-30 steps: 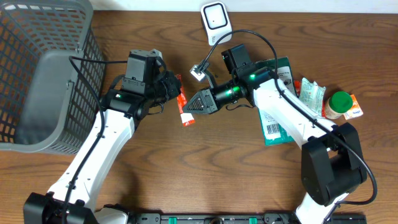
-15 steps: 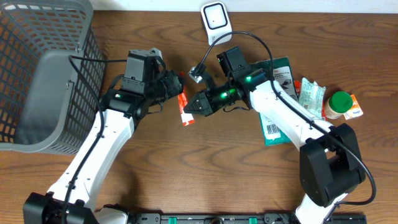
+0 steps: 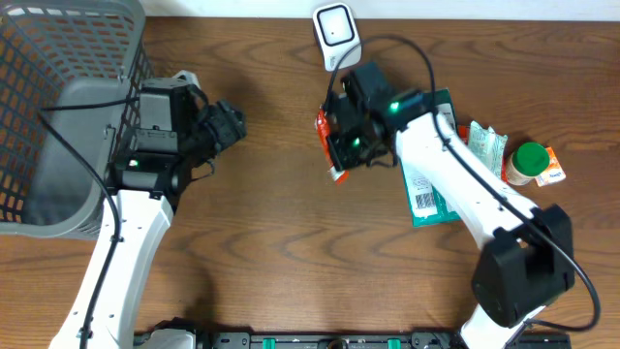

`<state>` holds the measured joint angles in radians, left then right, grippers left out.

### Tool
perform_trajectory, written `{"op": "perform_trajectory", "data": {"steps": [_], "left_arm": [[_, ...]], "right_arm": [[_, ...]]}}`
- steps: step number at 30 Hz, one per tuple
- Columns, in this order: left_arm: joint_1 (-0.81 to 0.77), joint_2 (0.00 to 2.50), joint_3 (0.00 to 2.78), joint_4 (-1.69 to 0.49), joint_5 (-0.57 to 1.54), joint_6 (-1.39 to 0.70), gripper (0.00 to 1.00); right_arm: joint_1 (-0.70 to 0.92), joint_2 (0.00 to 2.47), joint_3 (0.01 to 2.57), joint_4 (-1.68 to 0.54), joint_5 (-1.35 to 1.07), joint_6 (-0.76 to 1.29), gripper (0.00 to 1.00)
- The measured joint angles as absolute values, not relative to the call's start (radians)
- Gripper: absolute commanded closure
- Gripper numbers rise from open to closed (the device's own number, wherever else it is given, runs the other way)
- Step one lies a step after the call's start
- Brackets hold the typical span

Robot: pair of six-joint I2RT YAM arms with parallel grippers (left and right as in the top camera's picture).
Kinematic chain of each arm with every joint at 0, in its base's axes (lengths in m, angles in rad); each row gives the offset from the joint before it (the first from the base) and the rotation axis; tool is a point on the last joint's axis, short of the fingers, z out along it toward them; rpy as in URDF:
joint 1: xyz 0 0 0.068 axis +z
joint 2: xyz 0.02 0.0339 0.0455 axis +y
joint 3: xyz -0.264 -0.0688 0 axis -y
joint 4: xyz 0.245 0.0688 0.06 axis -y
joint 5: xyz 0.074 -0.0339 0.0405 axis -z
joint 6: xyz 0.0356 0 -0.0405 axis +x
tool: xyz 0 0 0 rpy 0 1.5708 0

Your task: Scan the item barcode

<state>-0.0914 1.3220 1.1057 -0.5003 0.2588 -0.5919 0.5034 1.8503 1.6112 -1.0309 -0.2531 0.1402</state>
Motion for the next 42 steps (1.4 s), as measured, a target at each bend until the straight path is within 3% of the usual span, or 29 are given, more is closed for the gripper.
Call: {"op": "perform_trajectory", "data": {"steps": [6, 12, 13, 15, 19, 25, 27, 33, 37, 42], "left_arm": [[-0.038, 1.322, 1.105, -0.597, 0.167, -0.585, 0.38], [-0.028, 1.322, 1.105, -0.653, 0.104, -0.579, 0.37], [-0.028, 1.322, 1.105, -0.663, 0.101, -0.579, 0.37], [-0.028, 1.322, 1.105, -0.695, 0.094, -0.579, 0.37], [-0.028, 1.322, 1.105, -0.756, 0.090, -0.579, 0.36], [-0.028, 1.336, 1.105, -0.808, 0.095, -0.573, 0.26], [-0.028, 1.340, 1.105, -0.808, 0.104, -0.566, 0.19], [-0.028, 1.345, 1.105, -0.810, 0.115, -0.551, 0.16], [-0.028, 1.353, 1.105, -0.811, 0.121, -0.549, 0.16], [-0.028, 1.353, 1.105, -0.811, 0.125, -0.550, 0.16]], "right_arm": [[0.521, 1.820, 1.871, -1.288, 0.126, 0.140, 0.99], [0.596, 1.821, 1.874, -1.298, 0.325, 0.125, 0.99], [0.603, 1.826, 1.870, -1.298, 0.348, 0.125, 0.94], [0.605, 1.835, 1.863, -1.303, 0.378, 0.127, 0.80], [0.573, 1.843, 1.861, -1.335, 0.377, 0.141, 0.75], [0.477, 1.843, 1.821, -1.433, 0.291, 0.104, 0.76], [0.445, 1.843, 1.778, -1.436, 0.254, 0.054, 0.74], [0.381, 1.843, 1.506, -1.294, 0.186, -0.175, 0.68], [0.395, 1.847, 1.326, -1.071, 0.148, -0.326, 0.71], [0.432, 1.848, 1.230, -0.900, 0.136, -0.405, 0.83]]}}
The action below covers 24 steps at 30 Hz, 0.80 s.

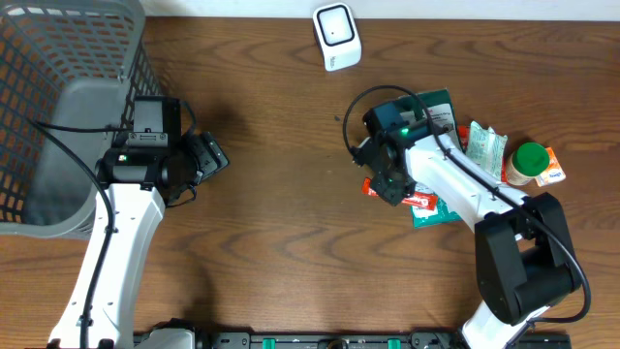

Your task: Scan the item barcode

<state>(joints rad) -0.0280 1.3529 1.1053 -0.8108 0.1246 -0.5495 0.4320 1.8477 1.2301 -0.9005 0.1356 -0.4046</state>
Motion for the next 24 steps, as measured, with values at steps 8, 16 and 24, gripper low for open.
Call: {"op": "perform_trajectory", "data": {"steps": [8, 16, 24], "left_arm": [[-0.028, 1.353, 1.105, -0.811, 0.125, -0.550, 0.16], [-0.028, 1.353, 1.105, -0.811, 0.125, -0.550, 0.16], [-0.028, 1.353, 1.105, -0.811, 0.125, -0.550, 0.15]], "right_arm": [[0.439, 1.848, 1.151, -0.796, 0.131, -0.435, 0.93], [0.439, 1.819, 1.066, -0.630, 0.104, -0.401, 0.99], [0.453, 1.837, 1.043, -0.378, -0.127, -0.023, 0.94]]}}
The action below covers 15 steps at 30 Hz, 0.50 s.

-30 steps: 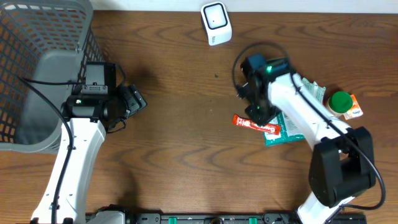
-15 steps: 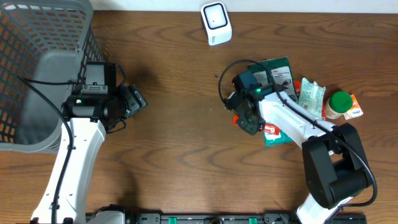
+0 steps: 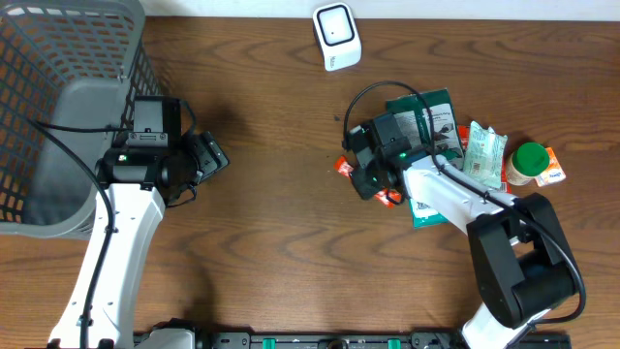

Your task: Scan the item barcode

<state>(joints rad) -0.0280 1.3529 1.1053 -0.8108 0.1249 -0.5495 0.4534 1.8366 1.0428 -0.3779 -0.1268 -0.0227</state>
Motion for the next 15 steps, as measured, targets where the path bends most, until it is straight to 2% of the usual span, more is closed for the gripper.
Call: {"op": "perform_trajectory", "data": {"steps": [5, 9, 15], "left_arm": [[-0.028, 1.353, 1.105, -0.811, 0.125, -0.550, 0.16], [-0.028, 1.353, 1.105, -0.811, 0.125, -0.550, 0.16], [-0.028, 1.353, 1.105, -0.811, 0.125, -0.550, 0.16]], "right_arm": [[0.476, 1.837, 1.040, -0.331, -0.177, 0.146, 0.80], [0.474, 1.827, 1.065, -0.387, -0.192, 0.148, 0.61], [0.463, 1.729, 1.108, -0.542, -0.194, -0.032, 0.63]]}}
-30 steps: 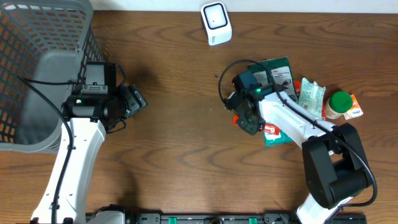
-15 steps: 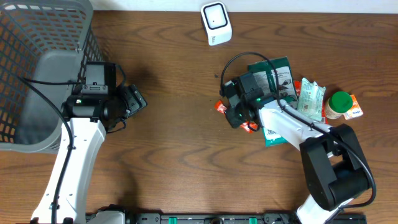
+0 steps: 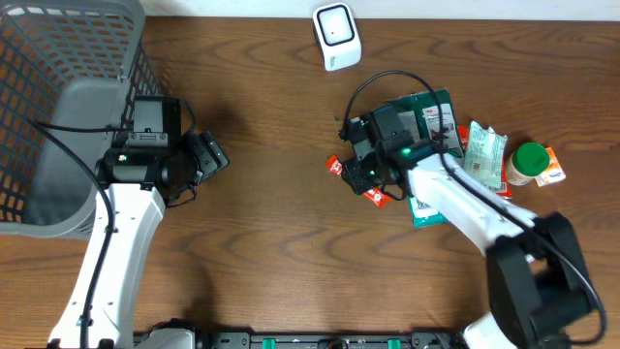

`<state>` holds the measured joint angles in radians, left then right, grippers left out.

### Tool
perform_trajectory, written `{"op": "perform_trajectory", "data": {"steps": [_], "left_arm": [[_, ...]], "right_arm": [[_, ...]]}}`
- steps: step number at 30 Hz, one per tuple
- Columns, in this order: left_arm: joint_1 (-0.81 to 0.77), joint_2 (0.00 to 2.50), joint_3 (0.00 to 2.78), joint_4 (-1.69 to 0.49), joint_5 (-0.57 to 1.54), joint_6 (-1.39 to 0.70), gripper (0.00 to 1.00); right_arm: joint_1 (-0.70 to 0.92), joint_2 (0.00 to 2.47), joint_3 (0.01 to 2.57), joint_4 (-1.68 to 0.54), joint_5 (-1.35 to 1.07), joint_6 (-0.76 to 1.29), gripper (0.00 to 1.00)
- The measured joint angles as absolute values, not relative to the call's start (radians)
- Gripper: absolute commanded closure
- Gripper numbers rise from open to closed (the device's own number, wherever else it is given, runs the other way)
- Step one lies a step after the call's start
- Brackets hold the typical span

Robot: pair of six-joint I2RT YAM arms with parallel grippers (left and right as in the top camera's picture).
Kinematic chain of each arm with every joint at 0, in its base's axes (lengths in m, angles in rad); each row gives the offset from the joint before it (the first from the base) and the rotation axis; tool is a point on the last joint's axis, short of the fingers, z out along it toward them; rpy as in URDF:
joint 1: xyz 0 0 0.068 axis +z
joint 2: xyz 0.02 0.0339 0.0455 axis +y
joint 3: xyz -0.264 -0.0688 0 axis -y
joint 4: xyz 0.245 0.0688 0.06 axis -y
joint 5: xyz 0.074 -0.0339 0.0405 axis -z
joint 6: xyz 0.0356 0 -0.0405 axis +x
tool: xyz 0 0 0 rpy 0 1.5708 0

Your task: Scan the item barcode

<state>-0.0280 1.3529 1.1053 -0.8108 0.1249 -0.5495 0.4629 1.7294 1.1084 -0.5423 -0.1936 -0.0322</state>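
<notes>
The white barcode scanner (image 3: 335, 37) stands at the back middle of the table. My right gripper (image 3: 360, 176) is in front of it, well short of it, shut on a red packet (image 3: 377, 198) whose ends stick out to the left and to the lower right of the fingers. It is low over the wood, at the left edge of the pile of goods. At the left of the table, beside the basket, my left gripper (image 3: 213, 155) points right with nothing in it. Whether its jaws are apart cannot be made out from above.
A grey mesh basket (image 3: 58, 58) fills the back left corner. To the right lie a dark green pouch (image 3: 431, 109) with a barcode label, a pale green packet (image 3: 485, 151), a green-capped bottle (image 3: 528, 160) and an orange pack (image 3: 553, 173).
My right gripper has shifted slightly left and towards the back with the red packet, whose left end now pokes further out onto the wood. The left arm has not moved.
At first my right gripper held the red packet up close in front of the scanner, with the left gripper reaching towards the middle. Then the right gripper was down by the green pouch with the packet and the left arm was drawn back. Since then the packet has edged left.
</notes>
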Motion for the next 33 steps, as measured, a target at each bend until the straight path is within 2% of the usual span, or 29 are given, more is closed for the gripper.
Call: {"op": "perform_trajectory", "data": {"steps": [6, 16, 18, 29, 33], "left_arm": [[-0.028, 1.353, 1.105, -0.811, 0.125, -0.550, 0.15], [-0.028, 1.353, 1.105, -0.811, 0.125, -0.550, 0.15], [-0.028, 1.353, 1.105, -0.811, 0.125, -0.550, 0.15], [-0.028, 1.353, 1.105, -0.811, 0.125, -0.550, 0.15], [-0.028, 1.353, 1.105, -0.811, 0.125, -0.550, 0.15]], "right_arm": [[0.462, 1.748, 1.105, -0.603, -0.152, -0.197, 0.69], [0.462, 1.859, 1.090, -0.595, -0.111, -0.311, 0.69], [0.463, 1.859, 1.090, -0.595, -0.109, -0.315, 0.64], [0.463, 1.838, 1.093, -0.593, -0.095, -0.284, 0.61], [0.462, 1.774, 1.093, -0.592, -0.088, -0.273, 0.54]]}}
